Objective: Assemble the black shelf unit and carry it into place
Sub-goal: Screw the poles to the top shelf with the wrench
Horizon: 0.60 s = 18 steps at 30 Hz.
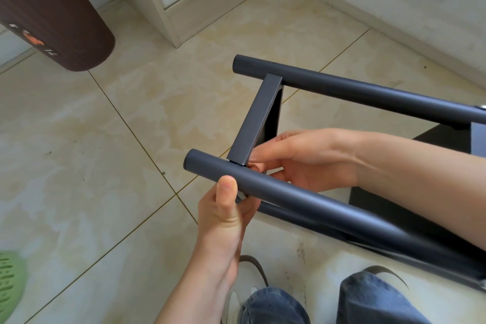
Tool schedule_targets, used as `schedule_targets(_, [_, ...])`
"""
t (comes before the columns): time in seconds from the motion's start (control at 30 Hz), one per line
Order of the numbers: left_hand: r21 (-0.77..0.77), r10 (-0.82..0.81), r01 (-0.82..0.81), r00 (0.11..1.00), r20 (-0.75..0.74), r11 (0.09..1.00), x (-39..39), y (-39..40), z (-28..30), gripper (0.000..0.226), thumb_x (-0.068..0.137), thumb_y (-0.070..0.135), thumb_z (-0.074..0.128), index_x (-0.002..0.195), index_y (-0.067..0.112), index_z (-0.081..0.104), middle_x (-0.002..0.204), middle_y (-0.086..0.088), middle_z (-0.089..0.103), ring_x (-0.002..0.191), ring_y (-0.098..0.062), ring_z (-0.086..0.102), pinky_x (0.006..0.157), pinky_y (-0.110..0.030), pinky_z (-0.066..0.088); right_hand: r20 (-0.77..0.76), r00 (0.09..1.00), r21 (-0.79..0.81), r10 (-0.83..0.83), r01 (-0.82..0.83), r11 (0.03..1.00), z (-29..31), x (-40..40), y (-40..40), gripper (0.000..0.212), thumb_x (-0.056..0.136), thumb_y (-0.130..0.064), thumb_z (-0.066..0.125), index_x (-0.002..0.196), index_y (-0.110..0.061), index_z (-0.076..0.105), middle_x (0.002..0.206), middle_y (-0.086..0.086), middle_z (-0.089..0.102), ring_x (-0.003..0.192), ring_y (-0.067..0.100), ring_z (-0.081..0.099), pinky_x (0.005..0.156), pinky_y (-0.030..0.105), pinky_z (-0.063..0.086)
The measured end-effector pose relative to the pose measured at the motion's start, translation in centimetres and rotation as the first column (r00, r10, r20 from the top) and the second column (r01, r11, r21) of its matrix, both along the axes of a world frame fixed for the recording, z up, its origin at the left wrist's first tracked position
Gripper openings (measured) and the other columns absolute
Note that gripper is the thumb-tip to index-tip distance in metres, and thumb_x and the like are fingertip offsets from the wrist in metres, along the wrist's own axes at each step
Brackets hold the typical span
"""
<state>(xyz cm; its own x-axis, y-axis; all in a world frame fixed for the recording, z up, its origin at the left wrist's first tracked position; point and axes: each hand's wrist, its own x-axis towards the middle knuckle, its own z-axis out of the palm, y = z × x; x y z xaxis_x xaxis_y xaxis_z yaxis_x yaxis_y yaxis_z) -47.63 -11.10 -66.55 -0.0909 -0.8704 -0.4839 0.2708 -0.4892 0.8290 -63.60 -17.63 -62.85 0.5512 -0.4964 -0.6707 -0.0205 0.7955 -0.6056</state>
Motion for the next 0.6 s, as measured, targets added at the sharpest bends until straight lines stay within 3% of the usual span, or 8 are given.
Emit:
schedule_targets(0.13, [-0.001, 0.026, -0.026, 0.999, -0.029, 1.000, -0.2, -0.1, 0.0, 0.094, 0.027, 0.084, 0.082, 0.094, 0.019, 0.076, 0.118, -0.023, 0.071, 0.115, -0.045, 0.064, 0.108, -0.061, 0.043, -0.008, 1.000, -0.005, -0.027, 0.027, 1.000, -0.1, 0.2, 0.1, 0.010, 0.080, -0.026, 0.069, 0.080, -0.016, 0.069, 0.091, 0.004, 0.066, 0.085, 0.021, 0.065, 0.087, 0.037, 0.053])
schedule_targets(0.2, [-0.012, 0.024, -0.024, 0.999, -0.027, 1.000, -0.3, -0.2, 0.1, 0.092, 0.027, 0.085, 0.081, 0.091, 0.020, 0.078, 0.116, -0.021, 0.072, 0.114, -0.043, 0.065, 0.108, -0.059, 0.044, -0.010, 1.000, 0.022, -0.019, 0.019, 1.000, -0.1, 0.2, 0.1, 0.015, 0.073, -0.031, 0.069, 0.075, -0.016, 0.068, 0.089, 0.002, 0.063, 0.079, 0.018, 0.068, 0.078, 0.033, 0.058])
schedule_targets(0.3, [-0.040, 0.010, -0.011, 1.000, -0.027, 0.999, -0.3, -0.4, 0.0, 0.092, 0.029, 0.086, 0.080, 0.093, 0.020, 0.077, 0.108, -0.012, 0.076, 0.111, -0.034, 0.069, 0.108, -0.056, 0.046, -0.020, 1.000, 0.055, -0.013, 0.014, 0.998, 0.0, 0.3, -0.1, 0.029, 0.075, -0.033, 0.065, 0.051, -0.018, 0.066, 0.077, 0.000, 0.055, 0.060, 0.012, 0.068, 0.055, 0.022, 0.054])
schedule_targets(0.37, [-0.040, 0.011, -0.013, 1.000, -0.028, 0.999, -0.2, -0.4, 0.1, 0.092, 0.029, 0.086, 0.080, 0.094, 0.021, 0.075, 0.105, -0.009, 0.076, 0.111, -0.030, 0.070, 0.107, -0.054, 0.047, -0.023, 0.999, 0.055, -0.027, 0.029, 0.998, 0.1, 0.4, 0.1, 0.036, 0.076, -0.034, 0.064, 0.044, -0.017, 0.064, 0.072, 0.000, 0.051, 0.053, 0.010, 0.066, 0.050, 0.019, 0.052])
schedule_targets(0.47, [-0.040, 0.007, -0.008, 0.999, -0.038, 0.999, -0.2, -0.4, 0.2, 0.095, 0.029, 0.086, 0.079, 0.097, 0.020, 0.075, 0.107, -0.009, 0.076, 0.112, -0.029, 0.069, 0.108, -0.053, 0.047, -0.013, 0.999, 0.064, -0.046, 0.047, 0.997, 0.2, 0.4, 0.2, 0.038, 0.078, -0.034, 0.063, 0.044, -0.016, 0.063, 0.069, 0.001, 0.053, 0.052, 0.012, 0.067, 0.047, 0.019, 0.051])
schedule_targets(0.6, [-0.026, 0.001, -0.002, 0.999, -0.040, 1.000, -0.6, -0.6, 0.5, 0.091, 0.029, 0.085, 0.080, 0.092, 0.020, 0.079, 0.108, -0.008, 0.077, 0.112, -0.028, 0.070, 0.108, -0.051, 0.047, 0.013, 0.999, 0.103, -0.039, 0.038, 0.994, 0.5, -0.5, -0.2, 0.027, 0.078, -0.031, 0.065, 0.059, -0.013, 0.068, 0.067, 0.001, 0.064, 0.056, 0.013, 0.069, 0.049, 0.022, 0.053])
